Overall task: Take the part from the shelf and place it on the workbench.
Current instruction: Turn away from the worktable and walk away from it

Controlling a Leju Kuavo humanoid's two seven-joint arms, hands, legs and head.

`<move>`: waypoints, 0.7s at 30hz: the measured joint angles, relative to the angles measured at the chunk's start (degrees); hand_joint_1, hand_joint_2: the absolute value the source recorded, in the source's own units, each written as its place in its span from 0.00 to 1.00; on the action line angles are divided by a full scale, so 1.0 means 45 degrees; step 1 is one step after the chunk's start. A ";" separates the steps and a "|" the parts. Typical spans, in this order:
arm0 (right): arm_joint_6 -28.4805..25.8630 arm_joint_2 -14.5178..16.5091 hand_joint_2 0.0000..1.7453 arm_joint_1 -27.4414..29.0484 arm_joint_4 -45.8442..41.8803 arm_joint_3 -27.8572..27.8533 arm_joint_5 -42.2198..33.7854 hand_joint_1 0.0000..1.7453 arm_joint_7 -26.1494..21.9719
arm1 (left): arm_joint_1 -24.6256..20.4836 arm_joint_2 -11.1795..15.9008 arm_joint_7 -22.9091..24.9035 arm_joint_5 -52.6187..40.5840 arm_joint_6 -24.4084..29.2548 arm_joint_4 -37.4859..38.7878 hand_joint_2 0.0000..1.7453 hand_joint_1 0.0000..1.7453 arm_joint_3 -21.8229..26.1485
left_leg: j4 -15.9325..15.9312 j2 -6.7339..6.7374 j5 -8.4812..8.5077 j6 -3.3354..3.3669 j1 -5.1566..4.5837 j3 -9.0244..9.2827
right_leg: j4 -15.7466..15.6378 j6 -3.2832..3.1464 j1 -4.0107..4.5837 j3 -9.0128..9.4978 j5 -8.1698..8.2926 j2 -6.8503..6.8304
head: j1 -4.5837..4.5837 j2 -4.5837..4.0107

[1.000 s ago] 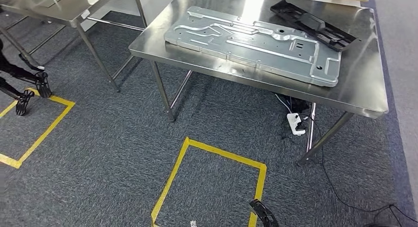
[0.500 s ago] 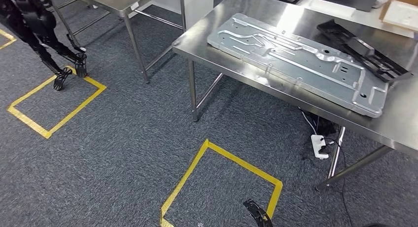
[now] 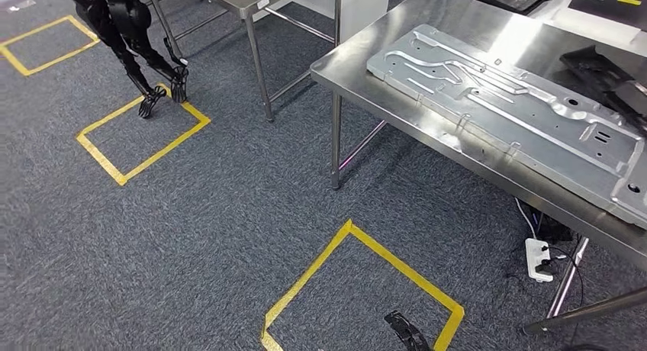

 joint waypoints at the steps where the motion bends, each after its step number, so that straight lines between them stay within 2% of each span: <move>1: -0.0010 -0.0009 0.00 0.0028 0.0002 0.0013 0.0007 0.00 -0.0001 | -0.0014 0.0006 0.0005 -0.0011 -0.0007 0.0000 0.00 0.00 -0.0001 | 0.0744 0.0095 -0.0263 -0.0030 0.0022 -0.0401 | 0.0001 -0.0022 0.0017 0.0015 -0.0029 -0.0164 | 0.0001 0.0000; 2: -0.0017 -0.0018 0.00 0.0044 0.0006 0.0033 0.0013 0.00 0.0001 | -0.0009 0.0005 0.0017 -0.0023 -0.0016 0.0000 0.00 0.00 -0.0001 | 0.1172 0.0133 -0.0314 -0.0041 0.0037 -0.0657 | 0.0002 -0.0033 0.0028 0.0044 -0.0068 -0.0337 | 0.0001 0.0000; 3: -0.0023 -0.0027 0.00 0.0051 0.0010 0.0058 0.0017 0.00 0.0019 | 0.0006 0.0002 0.0038 -0.0034 -0.0024 0.0000 0.00 0.00 0.0000 | 0.1198 0.0164 -0.0150 -0.0035 0.0045 -0.0713 | 0.0002 -0.0035 0.0037 0.0088 -0.0116 -0.0511 | 0.0002 0.0000; 4: -0.0015 -0.0034 0.00 0.0050 0.0012 0.0087 0.0019 0.00 0.0058 | 0.0020 0.0001 0.0064 -0.0041 -0.0025 0.0000 0.00 0.00 0.0001 | 0.0736 0.0230 0.0232 -0.0001 0.0046 -0.0515 | 0.0001 -0.0028 0.0048 0.0156 -0.0172 -0.0681 | 0.0002 0.0000; 5: 0.0011 -0.0034 0.00 0.0048 0.0013 0.0119 0.0021 0.00 0.0114 | 0.0028 0.0001 0.0089 -0.0042 -0.0016 0.0000 0.00 0.00 0.0001 | -0.0117 0.0354 0.0728 0.0054 0.0036 -0.0101 | -0.0001 -0.0013 0.0060 0.0245 -0.0238 -0.0839 | 0.0002 0.0000; 6: 0.0052 -0.0034 0.00 0.0045 0.0013 0.0146 0.0023 0.00 0.0174 | 0.0017 0.0006 0.0118 -0.0042 -0.0004 0.0000 0.00 0.00 0.0001 | -0.0976 0.0566 0.1047 0.0118 -0.0009 0.0338 | -0.0026 0.0006 0.0068 0.0340 -0.0297 -0.0976 | 0.0004 0.0000; 8: 0.0156 -0.0034 0.00 0.0037 0.0013 0.0178 0.0068 0.00 0.0269 | -0.0023 0.0015 0.0208 -0.0035 0.0016 0.0000 0.00 0.00 -0.0001 | -0.2035 0.1128 0.1293 0.0255 -0.0179 0.0898 | -0.0144 0.0084 0.0109 0.0515 -0.0371 -0.1221 | -0.0009 0.0000; 9: 0.0192 -0.0035 0.00 0.0034 0.0013 0.0194 0.0119 0.00 0.0290 | -0.0041 0.0017 0.0274 -0.0029 0.0015 0.0000 0.00 0.00 -0.0001 | -0.2164 0.1274 0.1239 0.0299 -0.0260 0.0971 | -0.0227 0.0135 0.0126 0.0584 -0.0383 -0.1333 | -0.0017 0.0000; 10: 0.0214 -0.0036 0.00 0.0029 0.0013 0.0223 0.0179 0.00 0.0304 | -0.0043 0.0017 0.0334 -0.0016 0.0012 0.0000 0.00 0.00 -0.0001 | -0.2211 0.1287 0.1260 0.0337 -0.0309 0.0990 | -0.0308 0.0193 0.0161 0.0659 -0.0393 -0.1456 | -0.0030 0.0000; 12: 0.0216 -0.0035 0.00 0.0006 0.0010 0.0327 0.0321 0.00 0.0305 | -0.0016 0.0021 0.0413 0.0017 0.0018 0.0000 0.00 0.00 -0.0001 | -0.2339 0.0957 0.1285 0.0412 -0.0286 0.1039 | -0.0451 0.0333 0.0185 0.0833 -0.0449 -0.1686 | -0.0036 0.0000; 13: 0.0204 -0.0036 0.00 -0.0016 0.0007 0.0395 0.0400 0.00 0.0305 | 0.0006 0.0021 0.0431 0.0034 0.0029 0.0000 0.00 0.00 -0.0001 | -0.2433 0.0784 0.1307 0.0465 -0.0248 0.1091 | -0.0420 0.0398 0.0175 0.0881 -0.0541 -0.1543 | -0.0027 -0.0001; 14: 0.0189 -0.0040 0.00 -0.0035 0.0005 0.0458 0.0524 0.00 0.0313 | 0.0011 0.0021 0.0446 0.0043 0.0039 0.0000 0.00 0.00 -0.0001 | -0.2528 0.0622 0.1333 0.0536 -0.0206 0.1151 | -0.0170 0.0444 0.0152 0.0802 -0.0733 -0.1215 | -0.0014 -0.0001; 15: 0.0174 -0.0045 0.00 -0.0048 0.0004 0.0539 0.0707 0.00 0.0335 | -0.0006 0.0017 0.0459 0.0040 0.0041 0.0000 0.00 0.00 -0.0001 | -0.2601 0.0469 0.1359 0.0599 -0.0161 0.1206 | 0.0384 0.0465 0.0125 0.0549 -0.1030 -0.0774 | 0.0006 -0.0001; 16: 0.0158 -0.0051 0.00 -0.0049 0.0004 0.0634 0.0918 0.00 0.0370 | -0.0031 0.0015 0.0476 0.0035 0.0033 0.0000 0.00 0.00 -0.0001 | -0.2631 0.0313 0.1366 0.0642 -0.0154 0.1229 | 0.1193 0.0458 0.0119 0.0136 -0.1388 -0.0342 | 0.0024 -0.0001; 17: 0.0140 -0.0053 0.00 -0.0043 0.0004 0.0755 0.1154 0.00 0.0420 | -0.0062 0.0012 0.0493 0.0027 0.0021 0.0000 0.00 0.00 -0.0004 | -0.2634 0.0150 0.1359 0.0685 -0.0153 0.1237 | 0.2117 0.0454 0.0126 -0.0379 -0.1726 -0.0096 | 0.0033 0.0000; 18: 0.0117 -0.0053 0.00 -0.0032 0.0005 0.0905 0.1365 0.00 0.0471 | -0.0083 0.0010 0.0510 0.0019 0.0010 0.0000 0.00 0.00 -0.0006 | -0.2628 -0.0029 0.1350 0.0708 -0.0156 0.1247 | 0.2921 0.0458 0.0132 -0.0873 -0.1945 0.0011 | 0.0044 0.0000; 19: 0.0089 -0.0052 0.00 -0.0015 0.0006 0.1039 0.1504 0.00 0.0521 | -0.0084 0.0009 0.0523 0.0017 0.0002 0.0000 0.00 0.00 -0.0008 | -0.2616 -0.0216 0.1334 0.0721 -0.0160 0.1264 | 0.3389 0.0464 0.0137 -0.1232 -0.1955 0.0055 | 0.0045 0.0000; 20: 0.0059 -0.0050 0.00 0.0002 0.0007 0.1147 0.1582 0.00 0.0565 | -0.0075 0.0007 0.0536 0.0018 0.0002 0.0000 0.00 0.00 -0.0011 | -0.2593 -0.0409 0.1313 0.0723 -0.0161 0.1286 | 0.3411 0.0467 0.0132 -0.1397 -0.1718 0.0078 | 0.0045 0.0000; 21: 0.0033 -0.0047 0.00 0.0014 0.0008 0.1220 0.1608 0.00 0.0594 | -0.0062 0.0007 0.0546 0.0022 0.0002 0.0000 0.00 0.00 -0.0012 | -0.2555 -0.0595 0.1288 0.0708 -0.0154 0.1309 | 0.3002 0.0463 0.0122 -0.1349 -0.1289 0.0102 | 0.0046 0.0000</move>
